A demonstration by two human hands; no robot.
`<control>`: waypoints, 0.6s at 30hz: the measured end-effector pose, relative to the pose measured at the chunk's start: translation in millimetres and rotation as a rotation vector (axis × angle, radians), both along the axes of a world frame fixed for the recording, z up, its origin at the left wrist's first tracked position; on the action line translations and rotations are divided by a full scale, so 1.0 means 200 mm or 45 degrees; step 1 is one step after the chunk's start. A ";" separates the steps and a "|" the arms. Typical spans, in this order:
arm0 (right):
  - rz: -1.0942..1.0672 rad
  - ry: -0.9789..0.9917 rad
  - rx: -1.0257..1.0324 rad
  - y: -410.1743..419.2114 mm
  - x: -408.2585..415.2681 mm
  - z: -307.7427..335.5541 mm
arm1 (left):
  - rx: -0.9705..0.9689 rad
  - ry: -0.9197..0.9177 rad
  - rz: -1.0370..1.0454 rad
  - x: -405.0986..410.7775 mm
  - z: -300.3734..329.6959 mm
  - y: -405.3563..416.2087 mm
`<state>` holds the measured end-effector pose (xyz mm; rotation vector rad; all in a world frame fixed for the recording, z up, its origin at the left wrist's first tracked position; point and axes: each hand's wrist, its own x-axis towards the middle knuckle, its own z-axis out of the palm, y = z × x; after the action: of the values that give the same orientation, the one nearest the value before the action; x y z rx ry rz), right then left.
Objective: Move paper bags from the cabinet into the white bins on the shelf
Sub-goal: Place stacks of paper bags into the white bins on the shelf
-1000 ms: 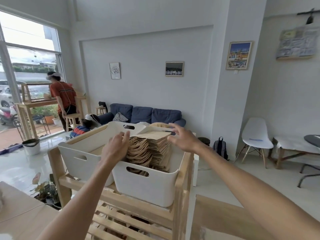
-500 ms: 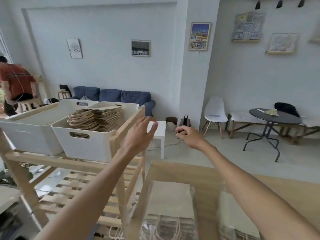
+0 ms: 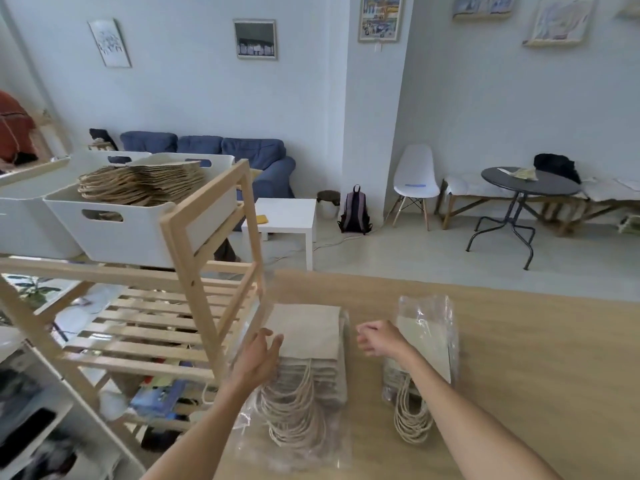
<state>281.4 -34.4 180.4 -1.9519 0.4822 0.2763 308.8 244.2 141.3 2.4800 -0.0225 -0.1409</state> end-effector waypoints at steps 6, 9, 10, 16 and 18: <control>-0.062 0.171 0.282 0.05 0.01 -0.27 | -0.246 0.162 0.147 -0.02 -0.08 0.06; -0.101 0.251 0.437 0.11 0.05 -0.32 | -0.401 0.283 0.201 0.02 -0.09 0.08; -0.106 0.261 0.431 0.12 0.07 -0.33 | -0.429 0.316 0.196 0.03 -0.09 0.09; -0.327 0.366 0.487 0.17 0.16 -0.41 | -0.572 0.473 0.154 0.17 -0.13 0.13; -0.296 0.363 0.364 0.11 0.25 -0.61 | -0.565 0.535 0.169 0.23 -0.15 0.15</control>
<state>331.9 -11.5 59.2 -1.5682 0.8040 0.4511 355.3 274.4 110.9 1.9628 0.2606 -0.5358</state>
